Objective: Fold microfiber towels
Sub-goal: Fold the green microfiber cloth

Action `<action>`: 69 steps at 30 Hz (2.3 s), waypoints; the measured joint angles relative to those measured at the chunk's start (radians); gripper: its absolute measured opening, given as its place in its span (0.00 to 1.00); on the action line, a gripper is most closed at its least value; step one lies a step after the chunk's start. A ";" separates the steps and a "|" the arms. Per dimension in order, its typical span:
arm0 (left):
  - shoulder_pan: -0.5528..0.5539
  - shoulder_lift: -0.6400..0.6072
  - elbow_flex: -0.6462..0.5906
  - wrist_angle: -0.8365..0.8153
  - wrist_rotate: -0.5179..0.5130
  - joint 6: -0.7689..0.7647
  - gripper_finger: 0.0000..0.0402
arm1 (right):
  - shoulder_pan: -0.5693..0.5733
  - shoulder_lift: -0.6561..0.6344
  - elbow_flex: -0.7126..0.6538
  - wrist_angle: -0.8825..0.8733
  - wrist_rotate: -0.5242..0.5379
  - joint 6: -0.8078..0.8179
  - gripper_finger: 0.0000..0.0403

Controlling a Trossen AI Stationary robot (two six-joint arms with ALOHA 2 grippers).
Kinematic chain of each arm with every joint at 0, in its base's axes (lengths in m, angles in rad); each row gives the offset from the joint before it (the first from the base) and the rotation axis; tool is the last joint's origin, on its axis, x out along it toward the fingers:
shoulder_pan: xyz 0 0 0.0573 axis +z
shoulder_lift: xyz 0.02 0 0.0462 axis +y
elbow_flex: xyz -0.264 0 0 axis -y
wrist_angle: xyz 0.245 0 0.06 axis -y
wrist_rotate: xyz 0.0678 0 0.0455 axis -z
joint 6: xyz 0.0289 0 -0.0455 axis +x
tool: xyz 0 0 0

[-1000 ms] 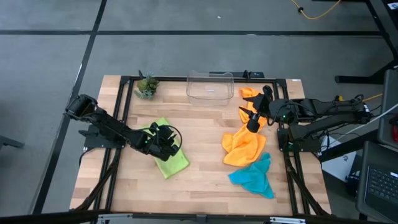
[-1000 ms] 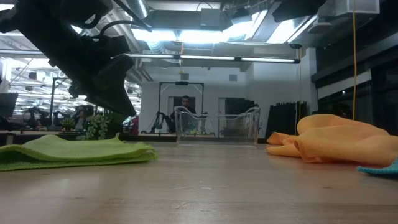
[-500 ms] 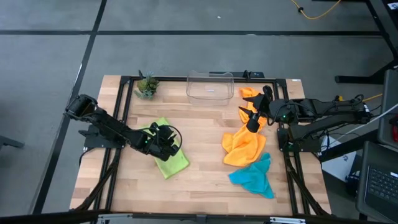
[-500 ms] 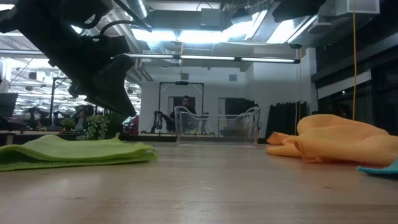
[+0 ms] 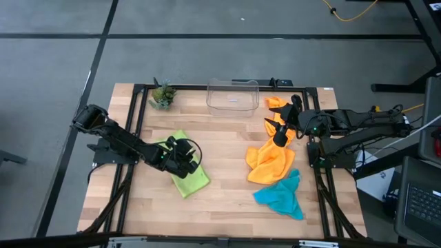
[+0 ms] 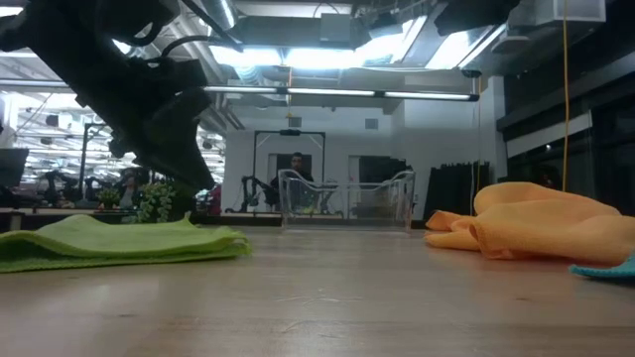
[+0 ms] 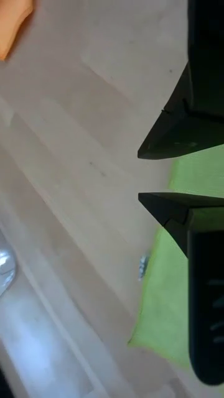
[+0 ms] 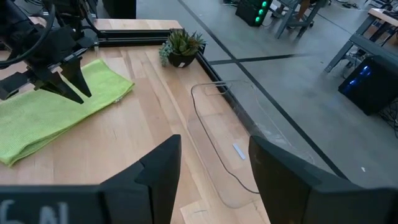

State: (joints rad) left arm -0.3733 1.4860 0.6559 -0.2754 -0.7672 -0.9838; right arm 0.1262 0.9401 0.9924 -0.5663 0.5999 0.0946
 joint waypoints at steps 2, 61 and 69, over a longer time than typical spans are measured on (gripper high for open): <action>-0.001 0.000 0.000 0.000 0.013 0.000 0.22 | 0.000 0.000 0.000 0.000 0.000 0.001 0.48; 0.000 0.000 0.000 0.000 0.026 0.052 0.22 | 0.000 0.000 0.000 0.000 0.000 0.110 0.48; 0.000 0.000 0.000 0.000 0.112 0.111 0.22 | 0.001 0.141 0.001 0.198 -0.205 0.264 0.48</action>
State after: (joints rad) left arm -0.3733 1.4860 0.6559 -0.2756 -0.6554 -0.8726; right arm 0.1272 1.0807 0.9936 -0.3684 0.3953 0.3584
